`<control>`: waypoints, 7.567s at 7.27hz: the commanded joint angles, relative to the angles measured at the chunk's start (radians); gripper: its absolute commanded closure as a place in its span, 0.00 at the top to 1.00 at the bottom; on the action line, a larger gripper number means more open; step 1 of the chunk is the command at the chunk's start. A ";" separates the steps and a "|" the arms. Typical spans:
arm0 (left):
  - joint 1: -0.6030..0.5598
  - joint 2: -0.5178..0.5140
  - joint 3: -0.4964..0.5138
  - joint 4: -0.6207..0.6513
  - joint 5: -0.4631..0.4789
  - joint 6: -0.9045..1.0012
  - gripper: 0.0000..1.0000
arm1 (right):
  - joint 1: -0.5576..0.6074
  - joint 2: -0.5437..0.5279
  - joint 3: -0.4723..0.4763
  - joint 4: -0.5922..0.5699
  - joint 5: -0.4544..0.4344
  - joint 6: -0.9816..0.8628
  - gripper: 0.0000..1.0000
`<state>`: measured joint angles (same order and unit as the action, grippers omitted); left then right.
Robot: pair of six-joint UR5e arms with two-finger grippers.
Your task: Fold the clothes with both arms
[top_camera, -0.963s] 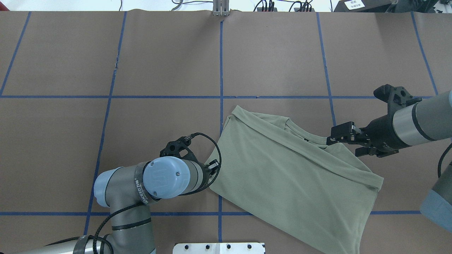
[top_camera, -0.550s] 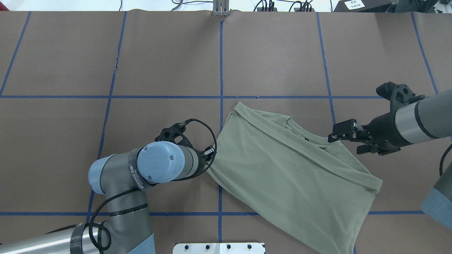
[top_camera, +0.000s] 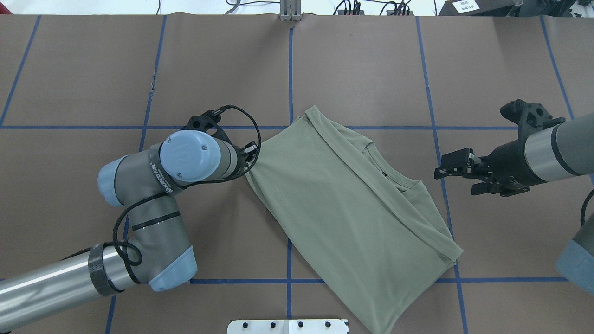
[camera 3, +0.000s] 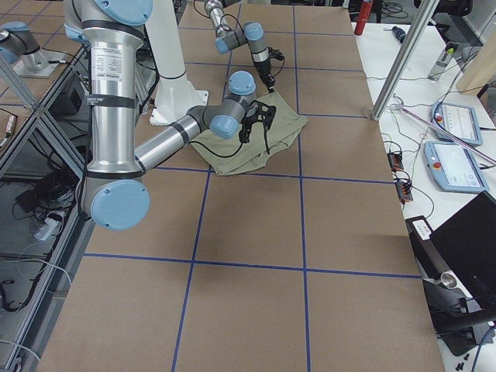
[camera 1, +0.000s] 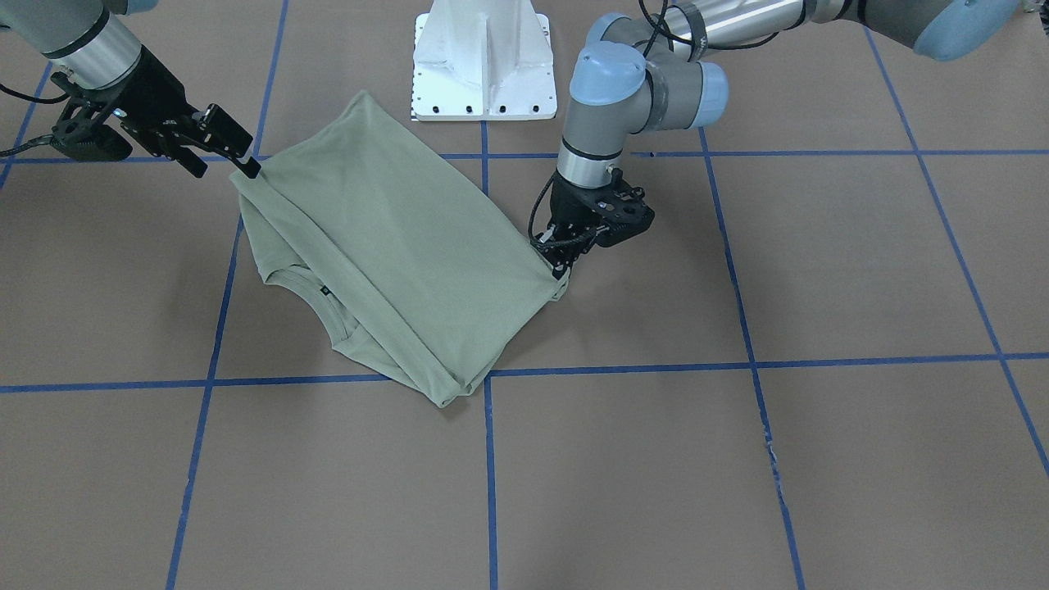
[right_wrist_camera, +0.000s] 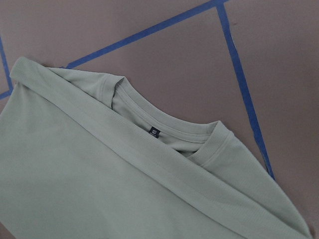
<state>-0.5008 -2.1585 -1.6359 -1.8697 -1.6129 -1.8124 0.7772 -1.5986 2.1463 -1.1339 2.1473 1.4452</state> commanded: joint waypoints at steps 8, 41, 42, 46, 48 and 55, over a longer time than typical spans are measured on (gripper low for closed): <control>-0.226 -0.297 0.601 -0.430 0.008 0.225 0.00 | 0.028 0.055 -0.006 -0.001 -0.004 -0.005 1.00; -0.200 0.097 -0.150 -0.128 -0.190 0.550 1.00 | -0.358 0.620 -0.445 -0.668 -0.268 -0.253 1.00; -0.200 0.097 -0.150 -0.128 -0.190 0.550 1.00 | -0.352 0.611 -0.439 -0.669 -0.268 -0.253 1.00; -0.186 0.086 -0.148 -0.128 -0.190 0.535 1.00 | -0.308 0.465 -0.347 -0.672 -0.270 -0.339 1.00; -0.186 0.085 -0.150 -0.128 -0.190 0.535 1.00 | -0.273 0.405 -0.268 -0.675 -0.270 -0.394 1.00; -0.188 0.095 -0.153 -0.134 -0.191 0.544 1.00 | -0.177 0.701 -0.558 -0.408 -0.244 -0.496 1.00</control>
<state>-0.6874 -2.0662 -1.7865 -2.0035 -1.8052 -1.2706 0.5991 -0.9376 1.6849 -1.6489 1.9056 0.9514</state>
